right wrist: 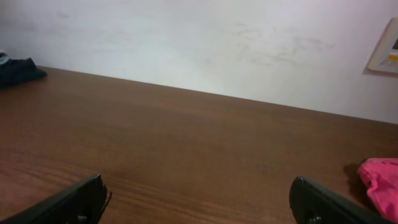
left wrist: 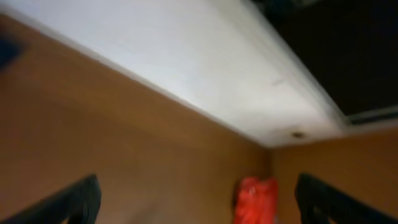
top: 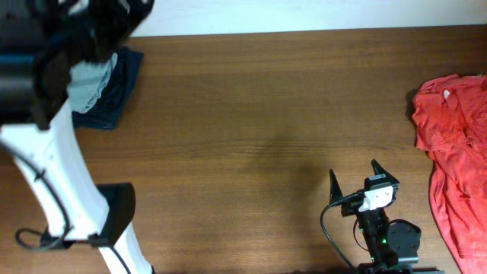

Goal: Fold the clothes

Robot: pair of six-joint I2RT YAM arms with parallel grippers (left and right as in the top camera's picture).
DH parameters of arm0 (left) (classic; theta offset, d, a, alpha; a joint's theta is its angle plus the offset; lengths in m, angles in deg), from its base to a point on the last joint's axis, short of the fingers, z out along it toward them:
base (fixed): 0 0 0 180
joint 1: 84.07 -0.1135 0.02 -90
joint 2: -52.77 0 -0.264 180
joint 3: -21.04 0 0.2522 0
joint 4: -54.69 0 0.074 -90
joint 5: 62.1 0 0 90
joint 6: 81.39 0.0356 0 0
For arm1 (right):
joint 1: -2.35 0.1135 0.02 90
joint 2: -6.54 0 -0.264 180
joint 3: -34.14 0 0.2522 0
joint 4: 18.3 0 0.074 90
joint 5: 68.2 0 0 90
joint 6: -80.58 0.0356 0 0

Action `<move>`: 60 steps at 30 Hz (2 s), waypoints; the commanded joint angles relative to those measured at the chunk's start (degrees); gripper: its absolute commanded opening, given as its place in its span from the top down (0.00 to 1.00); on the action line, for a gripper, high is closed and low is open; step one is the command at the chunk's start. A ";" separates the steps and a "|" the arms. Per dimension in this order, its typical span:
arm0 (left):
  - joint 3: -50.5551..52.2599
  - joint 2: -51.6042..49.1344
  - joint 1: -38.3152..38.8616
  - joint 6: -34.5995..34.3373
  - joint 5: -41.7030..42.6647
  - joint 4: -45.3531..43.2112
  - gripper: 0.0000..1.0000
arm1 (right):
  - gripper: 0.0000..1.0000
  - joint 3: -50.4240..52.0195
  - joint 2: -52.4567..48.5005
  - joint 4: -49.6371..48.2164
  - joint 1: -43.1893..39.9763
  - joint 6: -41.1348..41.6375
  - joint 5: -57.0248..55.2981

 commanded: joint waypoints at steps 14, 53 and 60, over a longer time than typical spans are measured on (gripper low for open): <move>1.36 14.95 0.52 2.95 -6.54 1.22 0.01 | 0.01 0.28 0.48 0.42 -0.42 0.11 -0.07; 104.26 48.98 1.42 2.78 -22.95 -58.47 0.01 | 0.01 0.28 0.50 0.42 -0.42 0.11 -0.09; 119.51 54.82 1.42 2.78 -29.05 -62.51 0.01 | 0.01 0.28 0.50 0.42 -0.42 0.11 -0.07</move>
